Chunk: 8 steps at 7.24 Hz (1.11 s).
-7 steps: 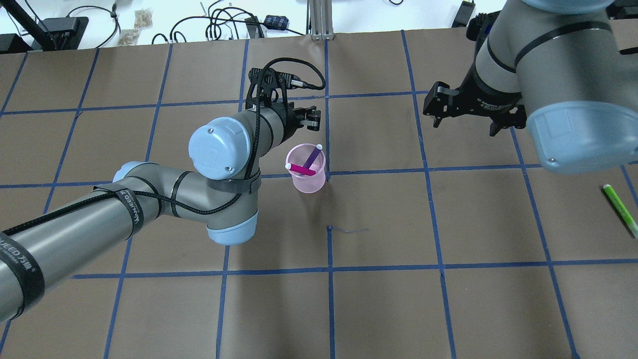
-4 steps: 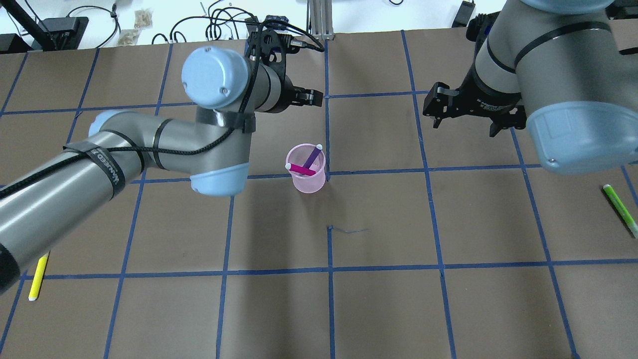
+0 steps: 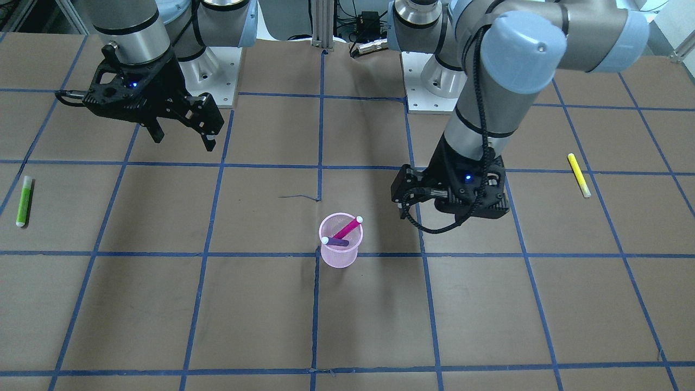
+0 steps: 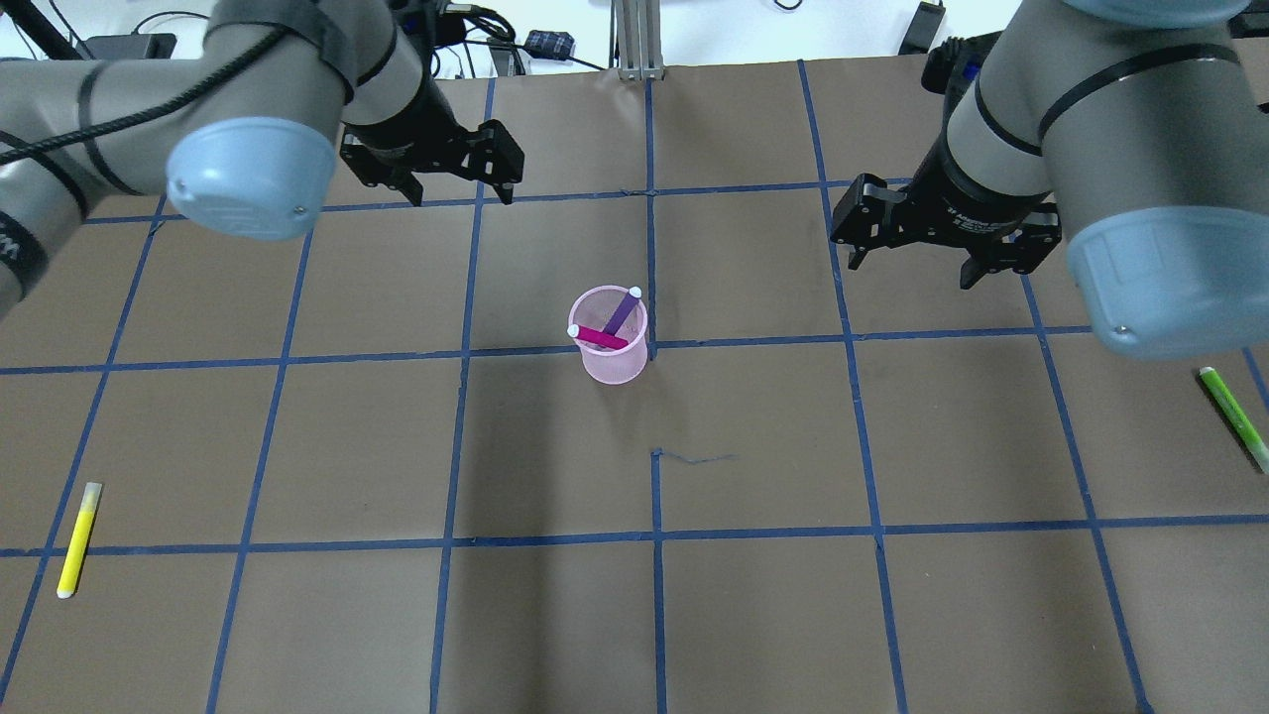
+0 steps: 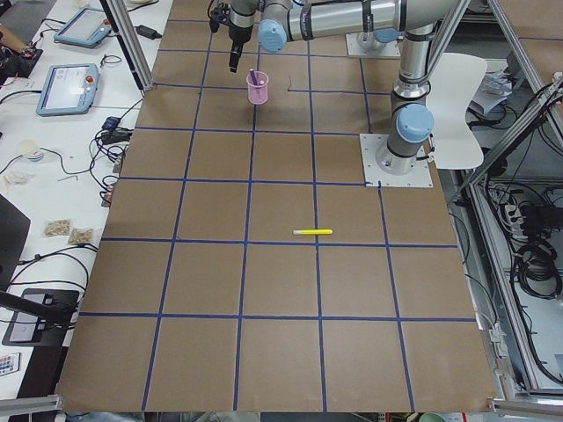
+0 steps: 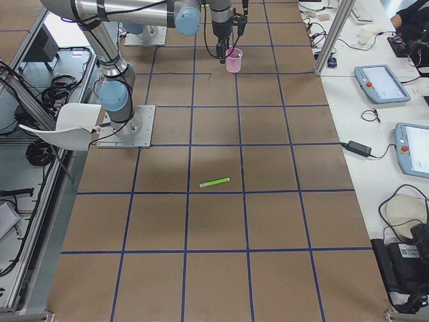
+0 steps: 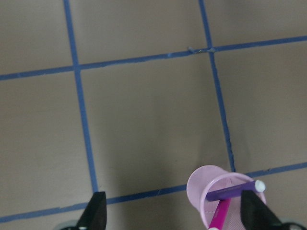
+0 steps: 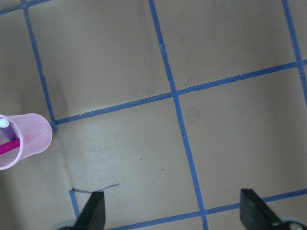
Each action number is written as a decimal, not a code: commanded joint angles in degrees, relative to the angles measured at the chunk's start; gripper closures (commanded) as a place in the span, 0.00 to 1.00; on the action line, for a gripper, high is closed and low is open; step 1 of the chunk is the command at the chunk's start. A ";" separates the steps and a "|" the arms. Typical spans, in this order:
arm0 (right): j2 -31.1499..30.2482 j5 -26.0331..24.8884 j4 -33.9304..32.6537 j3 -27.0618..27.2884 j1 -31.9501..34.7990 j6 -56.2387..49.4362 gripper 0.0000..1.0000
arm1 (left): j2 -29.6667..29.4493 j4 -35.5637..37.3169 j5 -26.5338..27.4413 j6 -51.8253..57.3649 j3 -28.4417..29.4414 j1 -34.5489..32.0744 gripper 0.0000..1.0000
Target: Insert purple and pink pens into pink cup
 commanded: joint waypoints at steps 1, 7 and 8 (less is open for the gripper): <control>0.08 3.11 1.16 -0.14 -0.85 -6.78 0.00 | 4.90 -11.52 2.01 0.68 2.17 1.64 0.00; 1.58 -4.27 8.80 -5.77 -2.70 -6.27 0.00 | 6.50 -14.74 6.15 2.35 2.72 2.17 0.00; 1.58 -4.54 8.89 -5.77 -2.70 -6.18 0.00 | 6.76 -13.42 5.63 1.91 2.45 2.08 0.00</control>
